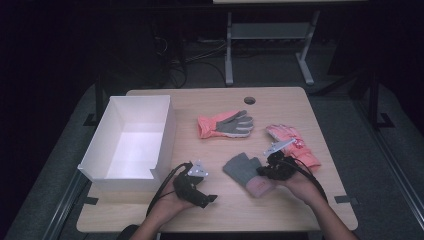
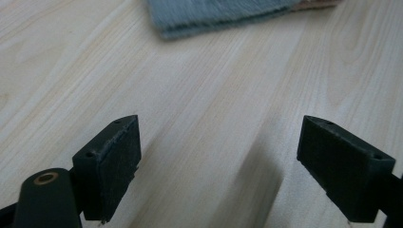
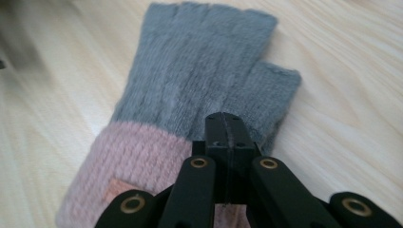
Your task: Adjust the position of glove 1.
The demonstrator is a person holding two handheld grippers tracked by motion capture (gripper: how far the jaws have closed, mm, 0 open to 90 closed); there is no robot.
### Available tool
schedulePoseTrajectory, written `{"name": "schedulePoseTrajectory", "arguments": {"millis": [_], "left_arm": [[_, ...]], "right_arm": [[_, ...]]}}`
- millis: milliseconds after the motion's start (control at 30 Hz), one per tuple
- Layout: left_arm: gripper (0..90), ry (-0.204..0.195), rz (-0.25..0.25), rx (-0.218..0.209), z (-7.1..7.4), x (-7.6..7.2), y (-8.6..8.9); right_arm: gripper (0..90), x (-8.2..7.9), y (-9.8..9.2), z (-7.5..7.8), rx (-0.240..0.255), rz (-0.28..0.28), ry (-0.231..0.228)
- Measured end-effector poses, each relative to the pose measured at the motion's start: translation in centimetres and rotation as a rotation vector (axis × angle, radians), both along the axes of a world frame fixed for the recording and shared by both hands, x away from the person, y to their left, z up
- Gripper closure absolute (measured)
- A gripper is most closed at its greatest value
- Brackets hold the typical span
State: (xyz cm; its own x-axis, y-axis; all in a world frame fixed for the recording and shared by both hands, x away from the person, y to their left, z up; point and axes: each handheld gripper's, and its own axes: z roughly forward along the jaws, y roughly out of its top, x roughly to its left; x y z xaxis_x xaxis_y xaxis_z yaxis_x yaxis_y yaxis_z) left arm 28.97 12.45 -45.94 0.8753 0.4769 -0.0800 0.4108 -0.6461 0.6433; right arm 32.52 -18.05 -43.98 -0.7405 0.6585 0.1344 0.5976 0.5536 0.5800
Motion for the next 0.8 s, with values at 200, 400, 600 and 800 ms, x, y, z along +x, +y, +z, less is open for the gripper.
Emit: {"name": "schedulePoseTrajectory", "arguments": {"millis": [200,400,600,800], "left_arm": [[16.6,0.000,-0.007,-0.002,0.2,0.0,0.1],[17.8,0.011,0.003,-0.009,0.3,-0.1,0.1],[17.6,0.009,0.009,-0.014,0.3,-0.1,0.0],[17.5,0.007,0.001,-0.002,0.3,0.0,0.3]], "right_arm": [[90.0,-0.3,-1.9,1.2,0.056,-0.047,-0.056],[90.0,-1.2,-3.9,0.7,0.037,-0.087,-0.059],[90.0,-1.5,-4.1,-1.2,-0.022,-0.075,-0.011],[90.0,-1.9,-3.5,-1.2,-0.030,-0.055,-0.005]]}}
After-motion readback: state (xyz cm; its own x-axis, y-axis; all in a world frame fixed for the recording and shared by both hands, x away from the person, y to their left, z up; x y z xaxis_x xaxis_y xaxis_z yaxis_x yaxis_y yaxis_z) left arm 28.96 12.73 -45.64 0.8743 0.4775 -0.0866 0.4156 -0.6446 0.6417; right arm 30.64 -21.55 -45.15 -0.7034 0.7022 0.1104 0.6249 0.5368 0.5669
